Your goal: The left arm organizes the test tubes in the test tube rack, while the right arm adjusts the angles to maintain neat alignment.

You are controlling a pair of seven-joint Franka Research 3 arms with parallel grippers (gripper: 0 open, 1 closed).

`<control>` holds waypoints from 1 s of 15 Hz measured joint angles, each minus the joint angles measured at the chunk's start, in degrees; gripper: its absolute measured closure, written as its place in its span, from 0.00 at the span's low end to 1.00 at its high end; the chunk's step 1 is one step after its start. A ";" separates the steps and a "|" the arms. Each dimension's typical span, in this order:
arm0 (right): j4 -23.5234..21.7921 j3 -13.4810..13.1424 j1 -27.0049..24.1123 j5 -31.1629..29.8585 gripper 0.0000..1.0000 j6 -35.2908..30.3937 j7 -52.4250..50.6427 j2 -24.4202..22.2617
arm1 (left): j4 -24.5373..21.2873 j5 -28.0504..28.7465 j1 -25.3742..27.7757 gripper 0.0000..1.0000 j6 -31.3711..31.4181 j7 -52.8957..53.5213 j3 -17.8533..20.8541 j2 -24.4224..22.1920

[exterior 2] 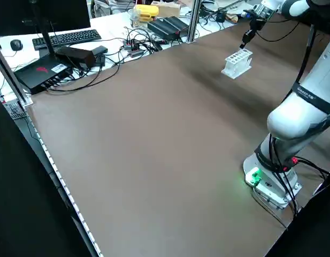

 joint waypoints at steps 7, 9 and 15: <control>0.03 0.03 -0.38 -0.20 0.98 3.17 -0.53 2.07 | -0.47 -0.04 0.63 0.00 0.00 0.59 -0.04 0.18; 0.05 0.02 -0.41 -0.20 0.98 5.30 -0.70 2.61 | -0.52 -0.06 0.62 0.00 0.00 0.60 -0.09 0.18; 0.32 -0.03 -0.99 -0.66 0.98 5.68 -1.91 2.78 | -0.78 -0.07 0.62 0.00 0.00 0.60 -0.10 0.18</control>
